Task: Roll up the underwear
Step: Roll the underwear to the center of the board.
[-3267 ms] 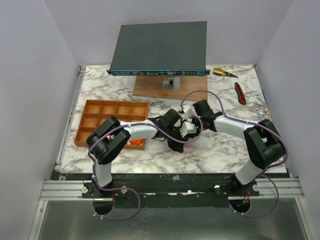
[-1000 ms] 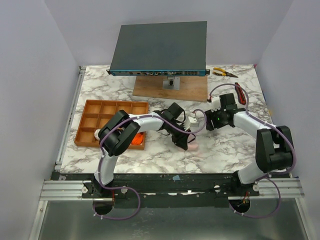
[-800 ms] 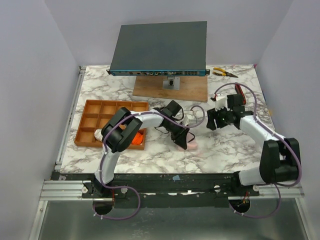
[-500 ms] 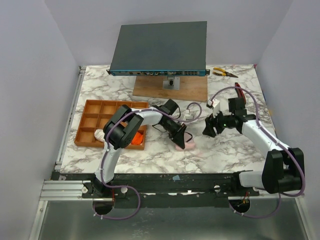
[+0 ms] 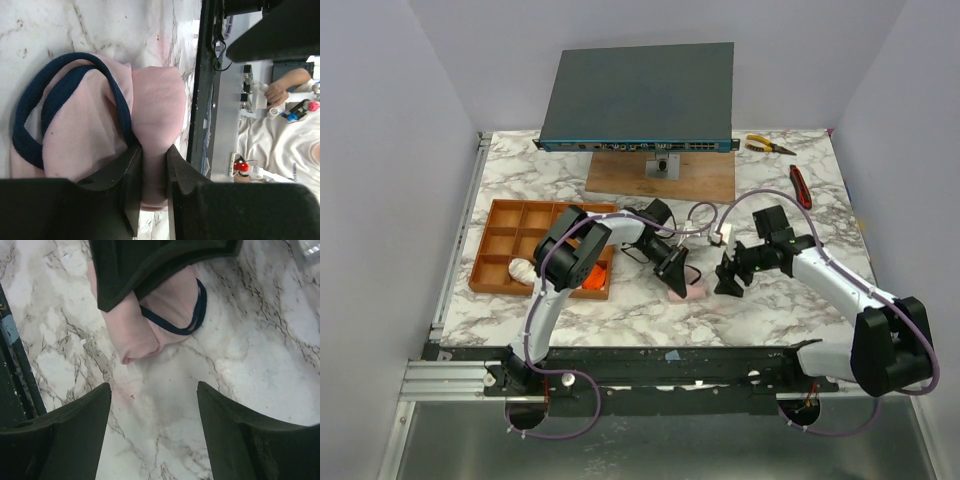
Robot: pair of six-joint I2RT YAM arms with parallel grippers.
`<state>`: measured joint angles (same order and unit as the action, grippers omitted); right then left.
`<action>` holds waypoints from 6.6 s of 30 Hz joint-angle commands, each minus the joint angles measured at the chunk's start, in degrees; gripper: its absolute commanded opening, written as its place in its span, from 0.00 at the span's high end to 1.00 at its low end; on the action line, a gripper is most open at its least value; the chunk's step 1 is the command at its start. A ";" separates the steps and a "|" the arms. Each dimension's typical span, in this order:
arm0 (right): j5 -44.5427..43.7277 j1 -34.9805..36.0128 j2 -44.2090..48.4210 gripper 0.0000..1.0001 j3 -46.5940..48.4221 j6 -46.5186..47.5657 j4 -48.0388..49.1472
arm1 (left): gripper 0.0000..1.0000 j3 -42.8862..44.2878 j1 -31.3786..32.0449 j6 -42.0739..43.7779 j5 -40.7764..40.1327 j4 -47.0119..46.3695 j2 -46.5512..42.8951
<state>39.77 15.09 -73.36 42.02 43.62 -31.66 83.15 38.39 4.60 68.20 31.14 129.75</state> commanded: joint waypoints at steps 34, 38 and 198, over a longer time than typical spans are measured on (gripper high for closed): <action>-18.55 24.40 -6.35 0.34 -2.73 0.80 12.53 | 0.97 1.39 -1.16 2.61 -6.78 8.42 9.82; -19.32 24.81 -7.79 0.34 -2.27 0.60 13.78 | 0.97 1.48 -1.14 2.61 -6.52 8.46 9.82; 2.06 4.74 -46.88 0.63 22.48 -6.75 -16.07 | 1.00 -13.93 14.43 20.53 -28.59 -1.82 -17.00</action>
<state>54.68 20.86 -121.54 66.83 38.76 -63.42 69.41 54.35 27.35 31.92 24.14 108.68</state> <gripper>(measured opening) 0.313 0.173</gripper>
